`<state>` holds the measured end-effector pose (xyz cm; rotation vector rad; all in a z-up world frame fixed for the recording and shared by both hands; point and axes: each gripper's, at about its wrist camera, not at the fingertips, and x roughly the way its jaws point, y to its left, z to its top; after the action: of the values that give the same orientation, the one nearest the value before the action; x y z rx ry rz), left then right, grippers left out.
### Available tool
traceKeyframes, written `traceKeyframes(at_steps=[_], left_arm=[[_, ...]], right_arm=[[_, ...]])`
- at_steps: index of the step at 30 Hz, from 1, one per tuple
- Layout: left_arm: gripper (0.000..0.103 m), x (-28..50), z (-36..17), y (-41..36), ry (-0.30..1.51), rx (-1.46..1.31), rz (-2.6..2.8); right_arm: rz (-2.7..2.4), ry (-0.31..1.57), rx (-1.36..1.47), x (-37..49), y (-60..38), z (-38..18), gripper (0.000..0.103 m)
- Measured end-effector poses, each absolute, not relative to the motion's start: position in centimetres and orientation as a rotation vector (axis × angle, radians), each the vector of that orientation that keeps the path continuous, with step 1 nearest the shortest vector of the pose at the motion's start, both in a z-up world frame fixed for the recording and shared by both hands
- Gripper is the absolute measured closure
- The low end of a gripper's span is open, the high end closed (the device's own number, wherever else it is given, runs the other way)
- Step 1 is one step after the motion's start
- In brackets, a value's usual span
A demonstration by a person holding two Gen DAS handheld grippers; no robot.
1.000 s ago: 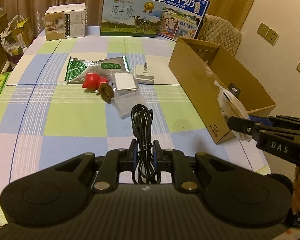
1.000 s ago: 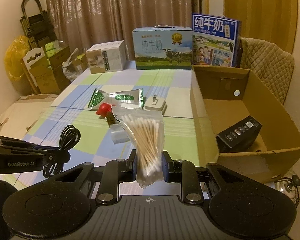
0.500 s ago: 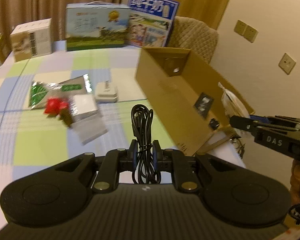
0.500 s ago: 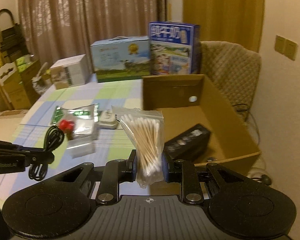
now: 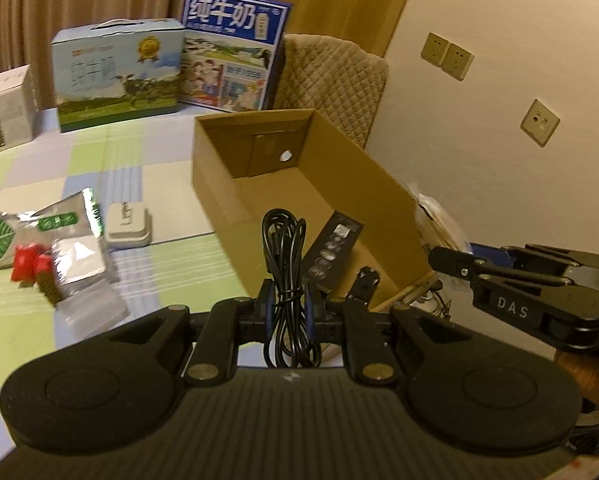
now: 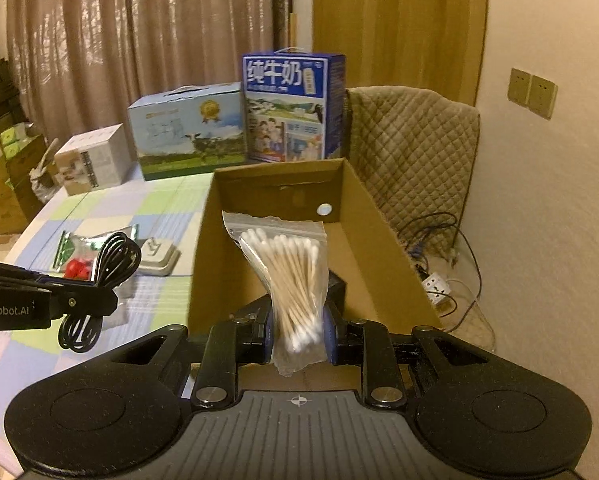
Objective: Organize objects
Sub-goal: 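Open the right tool to drop the swab bag while the left tool releases the cable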
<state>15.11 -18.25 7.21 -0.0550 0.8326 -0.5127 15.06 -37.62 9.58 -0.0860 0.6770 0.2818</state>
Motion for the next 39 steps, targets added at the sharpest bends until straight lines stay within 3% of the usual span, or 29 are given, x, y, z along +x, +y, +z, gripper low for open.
traceKeyframes(at_steps=[15, 16, 17, 19, 35, 37, 38, 39], left_arm=[[0.092, 20.0, 6.5, -24.3, 0.837, -0.035, -0.543], [0.089, 20.3, 6.3, -24.6, 0.834, -0.027, -0.536], [0.078, 20.6, 6.1, -24.8, 0.832, -0.023, -0.525], [0.069, 20.9, 6.0, -24.7, 0.826, -0.038, -0.517], [0.067, 19.5, 5.4, -19.6, 0.816, -0.072, -0.424], [0.062, 19.1, 5.5, -19.3, 0.814, -0.066, -0.42], [0.058, 18.9, 5.5, -19.2, 0.811, -0.061, -0.418], [0.057, 18.7, 5.6, -19.1, 0.809, -0.056, -0.417]], right_arm=[[0.244, 0.683, -0.033, 19.7, -40.9, 9.6, 0.082], [0.242, 0.685, -0.03, 19.9, -41.0, 9.5, 0.082], [0.24, 0.688, -0.029, 20.2, -41.0, 9.4, 0.082], [0.238, 0.692, -0.021, 20.4, -41.2, 9.2, 0.082], [0.267, 0.7, 0.029, 21.1, -40.4, 8.9, 0.082], [0.313, 0.702, 0.106, 21.6, -40.7, 8.9, 0.07], [0.315, 0.702, 0.134, 21.7, -41.0, 8.8, 0.055], [0.305, 0.694, 0.149, 21.6, -41.2, 9.0, 0.052]])
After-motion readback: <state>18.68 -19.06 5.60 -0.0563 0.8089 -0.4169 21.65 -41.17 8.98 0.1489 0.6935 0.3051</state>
